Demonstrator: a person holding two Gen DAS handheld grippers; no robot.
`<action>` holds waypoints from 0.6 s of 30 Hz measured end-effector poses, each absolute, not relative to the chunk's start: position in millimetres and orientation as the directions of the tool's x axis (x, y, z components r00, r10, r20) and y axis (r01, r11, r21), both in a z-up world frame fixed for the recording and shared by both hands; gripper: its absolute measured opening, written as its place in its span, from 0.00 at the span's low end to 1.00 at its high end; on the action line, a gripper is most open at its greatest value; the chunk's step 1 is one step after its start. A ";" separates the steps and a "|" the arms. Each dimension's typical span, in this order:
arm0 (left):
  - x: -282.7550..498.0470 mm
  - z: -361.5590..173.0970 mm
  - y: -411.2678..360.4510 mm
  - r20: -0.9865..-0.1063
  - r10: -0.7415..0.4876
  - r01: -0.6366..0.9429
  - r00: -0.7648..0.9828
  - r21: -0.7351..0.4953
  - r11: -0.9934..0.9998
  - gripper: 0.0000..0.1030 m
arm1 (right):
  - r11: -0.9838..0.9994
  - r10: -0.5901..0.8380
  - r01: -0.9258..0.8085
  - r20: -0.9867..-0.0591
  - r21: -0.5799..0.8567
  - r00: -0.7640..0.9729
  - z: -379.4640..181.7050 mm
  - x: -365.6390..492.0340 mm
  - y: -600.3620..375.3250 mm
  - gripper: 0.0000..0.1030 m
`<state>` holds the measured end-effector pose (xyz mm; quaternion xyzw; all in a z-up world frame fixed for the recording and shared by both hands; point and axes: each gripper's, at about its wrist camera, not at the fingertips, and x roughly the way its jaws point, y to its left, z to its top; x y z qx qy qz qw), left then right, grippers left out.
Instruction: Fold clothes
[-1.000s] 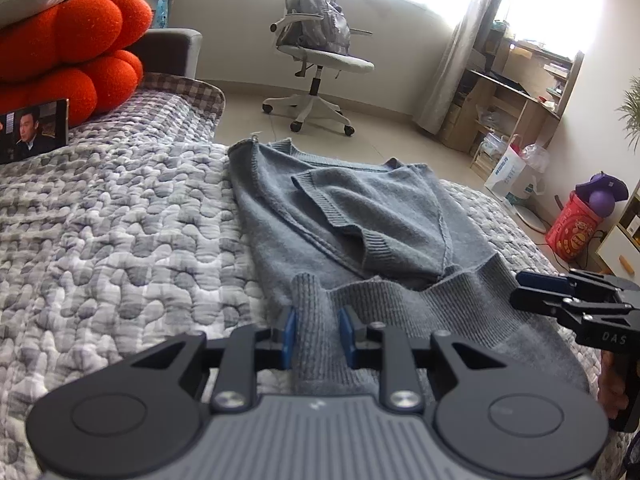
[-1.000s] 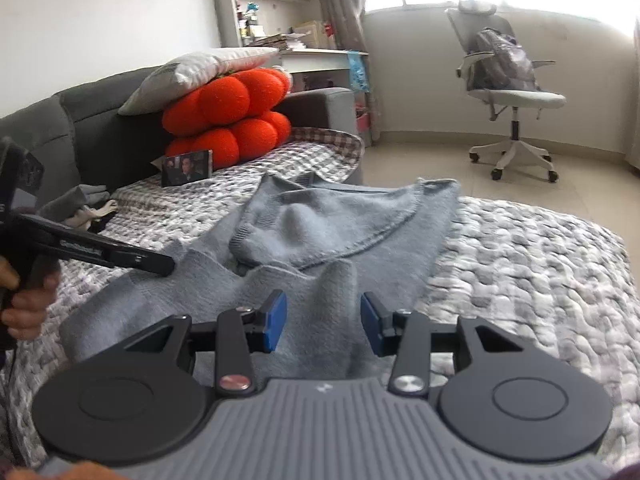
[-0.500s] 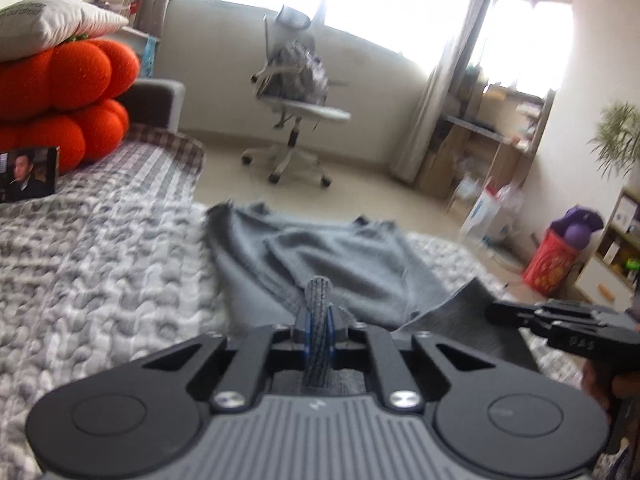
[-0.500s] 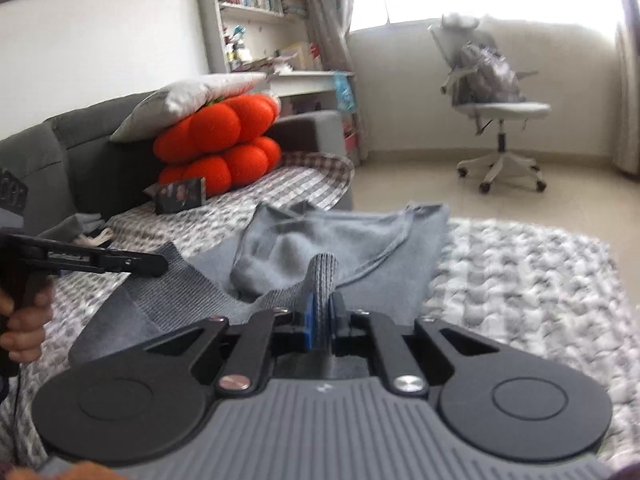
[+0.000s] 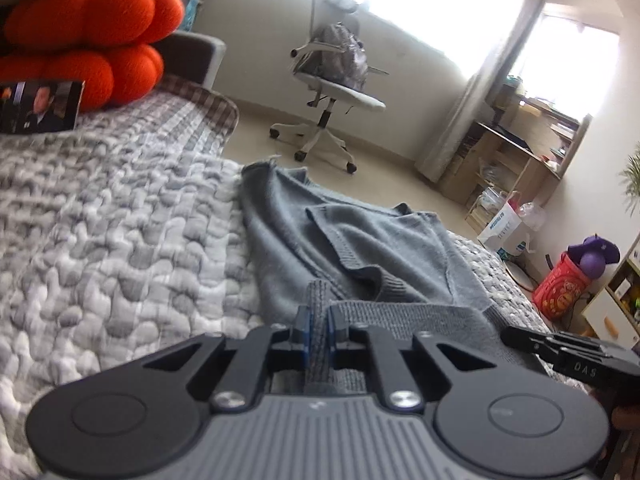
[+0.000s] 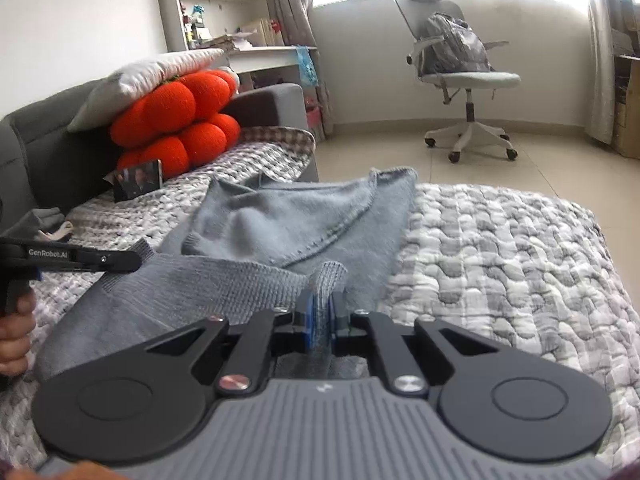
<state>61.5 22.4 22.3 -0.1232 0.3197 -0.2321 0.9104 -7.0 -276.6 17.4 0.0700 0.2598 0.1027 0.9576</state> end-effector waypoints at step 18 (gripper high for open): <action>-37.3 28.3 51.6 -0.560 -0.445 0.322 0.699 -0.310 0.895 0.56 | 0.944 0.204 -0.046 -0.469 0.326 0.859 22.5 -106.6 -293.1 0.50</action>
